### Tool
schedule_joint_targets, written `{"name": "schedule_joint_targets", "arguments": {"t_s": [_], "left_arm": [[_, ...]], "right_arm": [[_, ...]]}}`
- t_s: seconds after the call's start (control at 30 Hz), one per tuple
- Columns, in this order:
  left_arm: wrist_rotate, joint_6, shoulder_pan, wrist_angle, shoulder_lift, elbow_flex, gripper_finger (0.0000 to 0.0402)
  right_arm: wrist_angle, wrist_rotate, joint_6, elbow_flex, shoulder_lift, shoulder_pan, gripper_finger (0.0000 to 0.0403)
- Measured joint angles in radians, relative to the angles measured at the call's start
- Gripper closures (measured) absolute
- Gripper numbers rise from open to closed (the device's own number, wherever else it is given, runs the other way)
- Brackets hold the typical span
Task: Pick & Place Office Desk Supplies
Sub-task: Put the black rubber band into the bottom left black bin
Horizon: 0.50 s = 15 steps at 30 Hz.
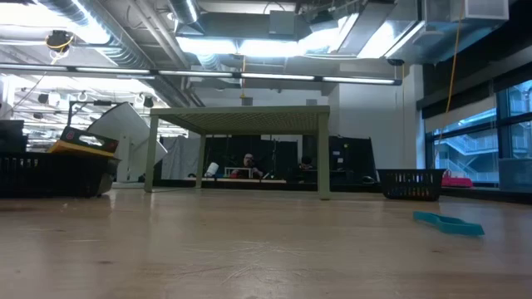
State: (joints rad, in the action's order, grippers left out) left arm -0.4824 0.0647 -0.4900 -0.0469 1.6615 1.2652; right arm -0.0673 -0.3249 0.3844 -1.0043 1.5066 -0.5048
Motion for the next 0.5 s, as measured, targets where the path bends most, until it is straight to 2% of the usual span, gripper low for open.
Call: {"name": "schedule_joint_targets", "arguments": {"t_s": [0.13,0.3,0.43,0.5], "left_arm": [[-0.021,0.000,-0.001,-0.001,0.000,0.000,0.0396],[-0.068,0.000,-0.001,-0.006,0.000,0.000,0.0397],[-0.153,-0.038,-0.016,-0.070,-0.011,0.000,0.0397],[-0.154,-0.090,-0.026,-0.119,-0.025,0.000,0.0396]], "right_arm": [[0.000,0.000,-0.086,0.000,0.000,0.000,0.0333],[0.014,0.004,-0.209,0.000,0.000,-0.002,0.0263],[0.091,0.004,-0.339,0.000,-0.001,-0.021,0.0210],[0.147,0.005,-0.405,0.000,-0.002,-0.037,0.0192]]}}
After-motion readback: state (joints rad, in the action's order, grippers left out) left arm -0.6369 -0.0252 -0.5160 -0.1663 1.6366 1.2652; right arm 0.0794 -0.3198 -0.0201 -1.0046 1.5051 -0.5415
